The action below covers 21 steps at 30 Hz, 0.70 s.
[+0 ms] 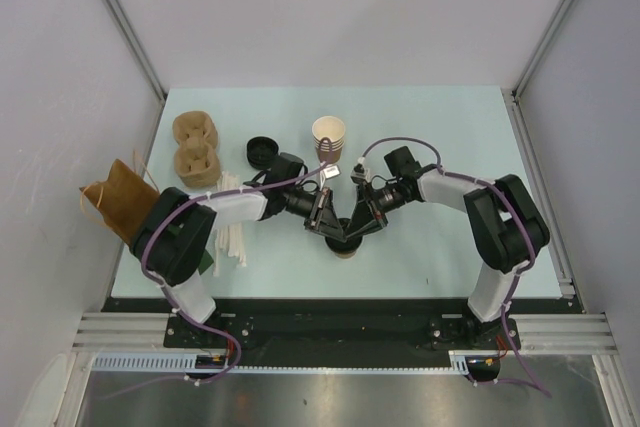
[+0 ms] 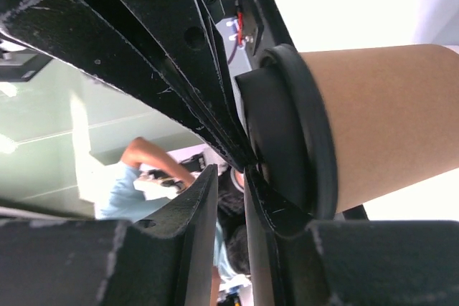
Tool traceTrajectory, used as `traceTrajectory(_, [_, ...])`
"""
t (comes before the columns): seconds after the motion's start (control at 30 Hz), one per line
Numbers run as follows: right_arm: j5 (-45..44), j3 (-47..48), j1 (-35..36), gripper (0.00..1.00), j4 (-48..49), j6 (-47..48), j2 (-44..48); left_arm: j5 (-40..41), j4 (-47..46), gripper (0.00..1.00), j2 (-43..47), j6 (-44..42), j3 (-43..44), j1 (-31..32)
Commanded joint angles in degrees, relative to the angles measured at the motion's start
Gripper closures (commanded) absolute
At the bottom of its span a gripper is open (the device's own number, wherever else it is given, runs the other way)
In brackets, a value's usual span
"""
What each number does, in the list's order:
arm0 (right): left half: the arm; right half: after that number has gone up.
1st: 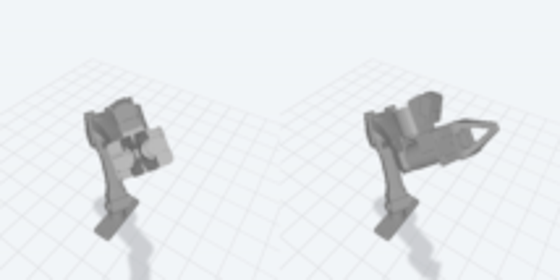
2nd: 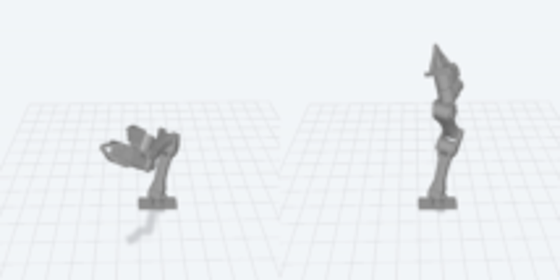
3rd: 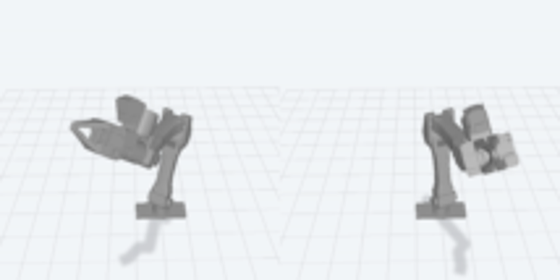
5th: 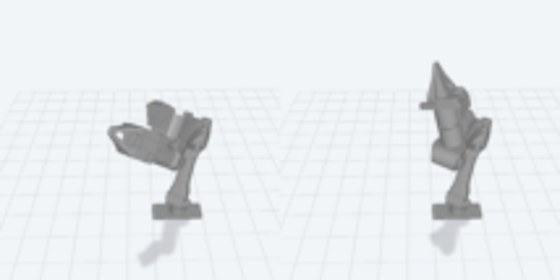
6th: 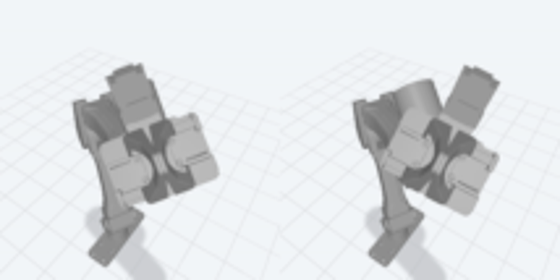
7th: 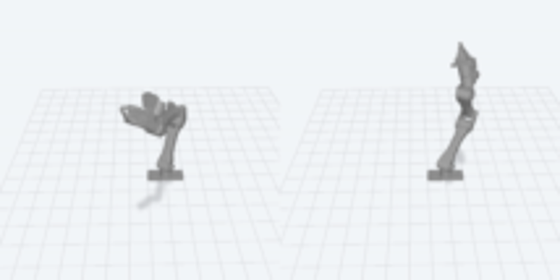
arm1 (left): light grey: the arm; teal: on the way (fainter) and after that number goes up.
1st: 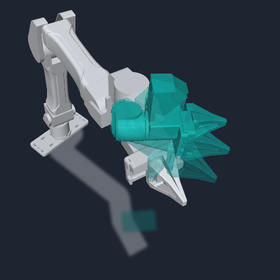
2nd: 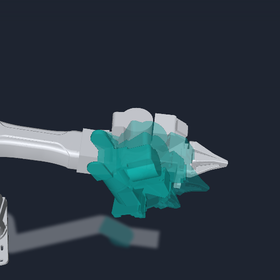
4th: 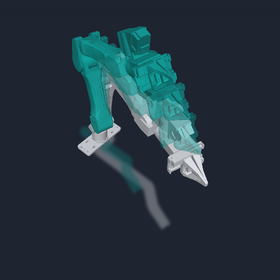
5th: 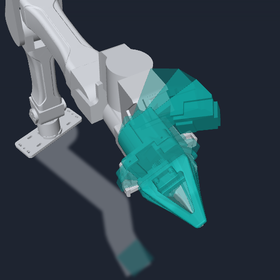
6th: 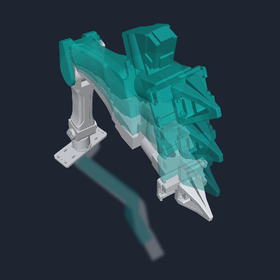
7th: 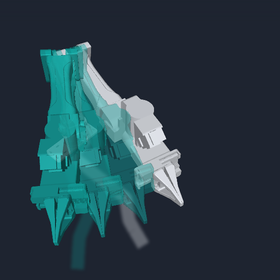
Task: Pack the takeout coffee
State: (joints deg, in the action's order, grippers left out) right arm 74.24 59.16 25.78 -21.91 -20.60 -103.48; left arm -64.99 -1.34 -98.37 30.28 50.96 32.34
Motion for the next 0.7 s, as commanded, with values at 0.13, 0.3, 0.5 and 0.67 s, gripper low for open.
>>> traceTrajectory(0.13, [-3.04,2.81,-0.29,0.74,4.6,-4.1,6.54,1.97,-0.51,0.97,7.93,-3.12,0.01,1.24])
traceTrajectory(0.3, [-4.54,3.07,-1.61,0.74,5.3,-4.1,4.78,3.2,-0.93,0.97,6.7,-2.51,1.42,0.1])
traceTrajectory(0.5, [-6.73,3.33,-2.4,0.75,4.95,-2.79,1.36,4.52,-3.49,0.97,2.84,-0.49,1.77,-0.87])
traceTrajectory(0.67, [-9.54,3.25,-2.4,0.76,1.35,0.29,-1.19,6.36,-1.48,0.98,-1.03,-2.41,1.6,-1.31])
